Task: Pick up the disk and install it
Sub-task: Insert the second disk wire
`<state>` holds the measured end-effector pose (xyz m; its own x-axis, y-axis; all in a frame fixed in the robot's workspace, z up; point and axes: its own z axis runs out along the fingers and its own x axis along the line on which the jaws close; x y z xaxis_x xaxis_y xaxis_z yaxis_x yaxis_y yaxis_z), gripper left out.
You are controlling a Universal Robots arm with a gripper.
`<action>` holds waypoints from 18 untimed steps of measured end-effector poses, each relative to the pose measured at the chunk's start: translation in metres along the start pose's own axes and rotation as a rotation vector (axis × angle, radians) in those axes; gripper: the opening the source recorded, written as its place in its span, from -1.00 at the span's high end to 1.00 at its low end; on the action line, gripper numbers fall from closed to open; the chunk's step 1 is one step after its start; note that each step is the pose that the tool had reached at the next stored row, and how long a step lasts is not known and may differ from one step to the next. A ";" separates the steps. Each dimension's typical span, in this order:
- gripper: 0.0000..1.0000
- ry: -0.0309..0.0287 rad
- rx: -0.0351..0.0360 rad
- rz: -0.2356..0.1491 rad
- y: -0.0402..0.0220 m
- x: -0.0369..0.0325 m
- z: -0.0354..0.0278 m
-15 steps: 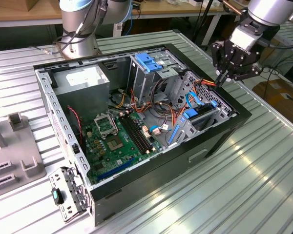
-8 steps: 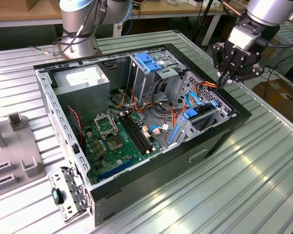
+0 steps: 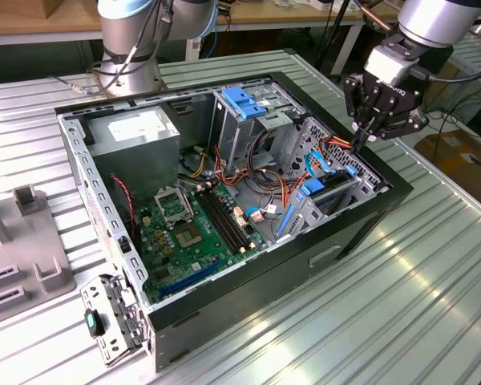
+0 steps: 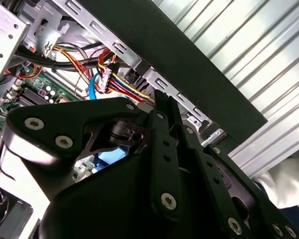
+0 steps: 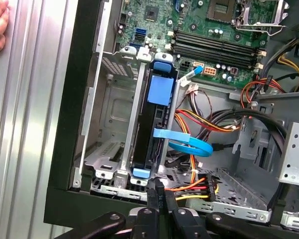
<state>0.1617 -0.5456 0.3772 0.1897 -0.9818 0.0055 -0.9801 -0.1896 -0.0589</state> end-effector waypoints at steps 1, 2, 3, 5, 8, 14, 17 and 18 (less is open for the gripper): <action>0.66 0.0000 0.0000 0.000 0.0000 0.0000 0.0000; 0.66 0.0001 0.0000 0.000 0.0000 0.0000 0.0000; 0.66 0.0000 0.0000 0.000 0.0000 0.0000 0.0000; 0.66 0.0001 0.0000 0.001 0.0000 0.0000 0.0000; 0.66 0.0000 0.0000 0.001 0.0001 0.0000 0.0000; 0.66 0.0001 0.0000 0.001 0.0060 -0.0012 -0.0003; 0.66 0.0003 0.0000 0.005 0.0079 -0.0015 -0.0003; 0.66 0.0006 -0.0001 0.009 0.0079 -0.0015 -0.0004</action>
<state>0.1537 -0.5456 0.3771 0.1807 -0.9835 0.0055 -0.9818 -0.1807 -0.0588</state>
